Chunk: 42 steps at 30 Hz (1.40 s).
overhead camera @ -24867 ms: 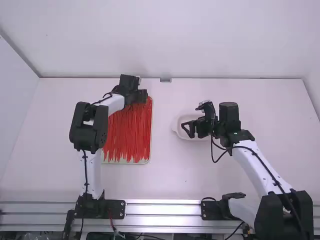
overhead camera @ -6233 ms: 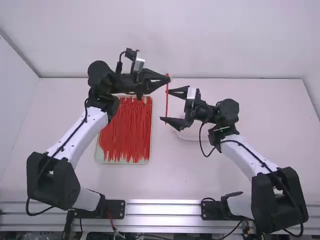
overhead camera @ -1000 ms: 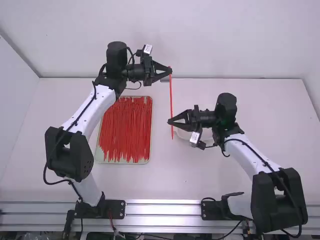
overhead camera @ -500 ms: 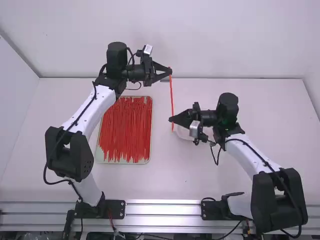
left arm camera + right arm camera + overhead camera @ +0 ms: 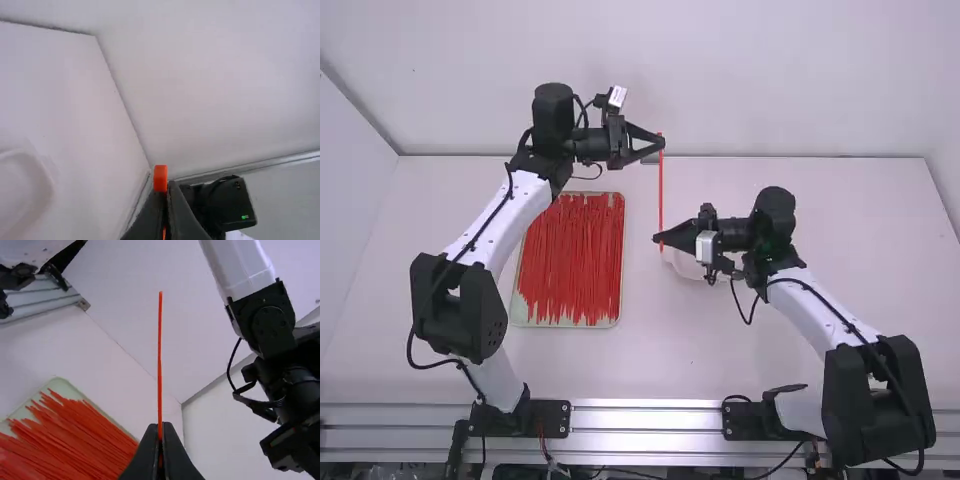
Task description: Fasten the cable tie
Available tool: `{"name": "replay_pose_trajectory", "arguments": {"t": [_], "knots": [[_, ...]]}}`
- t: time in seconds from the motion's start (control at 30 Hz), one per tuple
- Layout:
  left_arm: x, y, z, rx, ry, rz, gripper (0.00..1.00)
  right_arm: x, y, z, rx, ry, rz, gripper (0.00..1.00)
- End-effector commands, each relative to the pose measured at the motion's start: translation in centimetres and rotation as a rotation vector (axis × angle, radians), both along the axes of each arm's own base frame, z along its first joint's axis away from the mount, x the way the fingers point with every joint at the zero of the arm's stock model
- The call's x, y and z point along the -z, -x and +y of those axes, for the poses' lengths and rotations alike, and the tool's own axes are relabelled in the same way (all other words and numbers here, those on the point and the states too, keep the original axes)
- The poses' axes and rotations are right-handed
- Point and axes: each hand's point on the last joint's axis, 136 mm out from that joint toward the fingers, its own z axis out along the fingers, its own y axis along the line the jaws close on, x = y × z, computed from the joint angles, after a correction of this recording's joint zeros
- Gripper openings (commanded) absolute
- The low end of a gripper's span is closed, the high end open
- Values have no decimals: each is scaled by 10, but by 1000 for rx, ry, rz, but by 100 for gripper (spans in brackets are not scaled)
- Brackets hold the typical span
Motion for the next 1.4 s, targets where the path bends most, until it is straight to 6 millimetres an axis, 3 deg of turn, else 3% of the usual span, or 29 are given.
{"name": "replay_pose_trajectory", "arguments": {"t": [0.0,0.13,0.23,0.5,0.77,0.93,1.2,1.37], "knots": [[5,-1,2,16,-26,-116,2,-15,-1,0,-19,6,194,0],[1,-2,3,23,-46,-267,2,-36,0,-1,-12,-19,325,0],[-5,-4,3,26,-63,-419,2,-56,-11,-2,55,-94,476,0],[-22,4,1,82,-85,-821,2,-84,-42,-9,140,-291,933,0],[-24,4,2,93,-129,-1075,1,-81,-48,-9,92,-312,1328,0],[-21,32,0,240,-72,-1307,1,-82,-46,-2,62,-319,1432,0],[-20,35,1,255,-67,-1335,1,-67,-50,6,66,-295,1645,0],[-17,60,3,372,35,-1437,1,-67,-41,17,28,-264,1704,0]]}}
